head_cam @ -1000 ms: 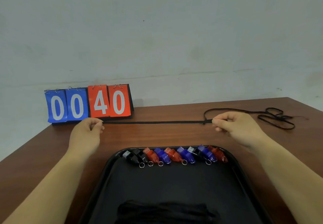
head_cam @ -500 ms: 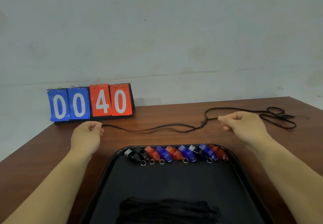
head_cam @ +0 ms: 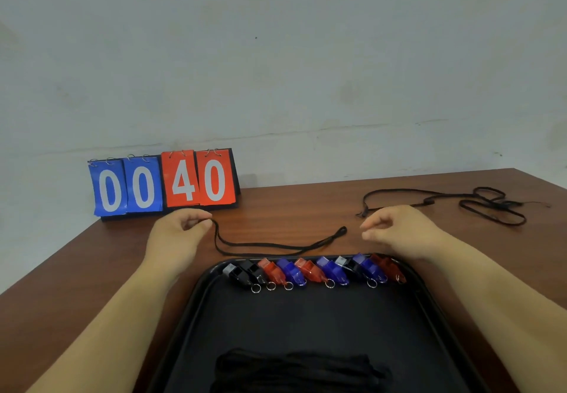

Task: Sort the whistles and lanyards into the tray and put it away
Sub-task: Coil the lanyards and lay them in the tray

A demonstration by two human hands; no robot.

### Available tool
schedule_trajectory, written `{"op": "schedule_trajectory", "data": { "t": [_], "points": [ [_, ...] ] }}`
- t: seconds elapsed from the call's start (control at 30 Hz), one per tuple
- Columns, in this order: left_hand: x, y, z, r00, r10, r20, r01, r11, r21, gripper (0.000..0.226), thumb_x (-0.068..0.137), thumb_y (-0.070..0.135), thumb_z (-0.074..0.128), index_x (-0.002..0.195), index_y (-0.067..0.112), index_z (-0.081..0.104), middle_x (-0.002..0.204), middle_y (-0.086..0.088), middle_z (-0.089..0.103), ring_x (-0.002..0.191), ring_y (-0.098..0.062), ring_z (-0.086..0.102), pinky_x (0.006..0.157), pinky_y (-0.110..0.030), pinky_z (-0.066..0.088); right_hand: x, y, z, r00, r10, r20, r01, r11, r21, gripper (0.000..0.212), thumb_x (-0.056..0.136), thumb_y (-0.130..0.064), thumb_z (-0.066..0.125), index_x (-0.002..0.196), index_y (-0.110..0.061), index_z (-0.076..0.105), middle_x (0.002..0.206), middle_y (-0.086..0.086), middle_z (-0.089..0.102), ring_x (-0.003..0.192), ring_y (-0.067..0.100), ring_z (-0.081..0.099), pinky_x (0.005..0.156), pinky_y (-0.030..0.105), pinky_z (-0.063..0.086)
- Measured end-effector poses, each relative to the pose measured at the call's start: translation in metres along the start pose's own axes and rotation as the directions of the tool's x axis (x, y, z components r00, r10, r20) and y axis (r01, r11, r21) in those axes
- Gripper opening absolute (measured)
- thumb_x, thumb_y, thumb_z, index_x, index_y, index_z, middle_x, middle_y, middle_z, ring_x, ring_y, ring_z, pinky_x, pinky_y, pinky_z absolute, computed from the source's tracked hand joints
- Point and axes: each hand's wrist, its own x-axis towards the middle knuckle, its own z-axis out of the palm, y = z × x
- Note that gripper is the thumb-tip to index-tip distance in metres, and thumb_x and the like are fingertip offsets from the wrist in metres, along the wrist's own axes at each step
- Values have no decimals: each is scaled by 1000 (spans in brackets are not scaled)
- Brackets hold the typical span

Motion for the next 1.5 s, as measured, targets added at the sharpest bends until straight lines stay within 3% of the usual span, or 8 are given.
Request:
{"op": "schedule_trajectory", "data": {
  "t": [0.2,0.33,0.47,0.63,0.93,1.07,1.23,1.5],
  "points": [
    [0,-3,2,996,2,87,-7,999,53,16,91,18,77,97,33,76,98,15,73,96,-4,65,80,-19,45,45,-11,18,973,-45,225,101,964,-245,43,88,-33,77,130,-31,68,119,-8,70,111,10,64,98,25,45],
    [-1,-4,1,993,1,116,-7,999,44,17,91,17,76,99,33,76,100,15,73,97,-3,65,79,-16,44,59,-11,30,975,-60,214,128,940,-317,5,91,-33,73,87,-35,77,96,-15,73,95,10,67,82,25,48],
    [-8,6,1,994,38,104,-42,998,39,16,94,19,73,96,35,74,100,17,71,95,0,62,79,-16,44,50,-15,28,982,-72,177,129,935,-331,16,97,-29,64,84,-29,71,89,-13,69,89,11,66,77,25,46],
    [-20,43,-1,986,143,82,-139,989,-51,13,96,23,69,94,34,75,92,14,76,96,-2,68,94,-31,53,13,-51,-4,991,-136,1,135,984,-116,13,99,-31,61,88,-31,69,79,-12,76,78,10,73,74,33,58],
    [-59,120,12,921,304,242,-211,915,-344,37,108,10,46,114,36,72,95,-3,80,93,-9,77,85,-23,57,-64,-98,-12,972,-209,-109,236,882,407,5,89,-19,77,84,-22,77,78,0,75,71,8,74,72,25,58],
    [-67,110,15,895,225,385,0,863,-504,44,107,9,46,114,40,77,72,-2,66,68,-13,69,82,-43,57,-73,-95,-5,976,-219,8,190,863,467,8,86,-15,80,80,-20,77,79,9,73,69,13,73,71,28,62],
    [-73,98,18,833,216,510,136,813,-566,38,104,0,49,126,23,69,71,-1,51,48,-8,42,61,-34,41,-78,-98,0,964,-262,37,214,854,474,8,84,-13,80,90,-17,75,76,8,74,65,12,72,66,20,57],
    [-80,87,21,730,229,644,53,921,-387,27,96,6,68,119,14,55,76,-10,67,47,-10,43,55,-28,40,-84,-100,11,935,-339,101,258,850,459,24,85,-15,79,105,-26,73,80,4,77,68,15,72,71,22,57]
  ]
}}
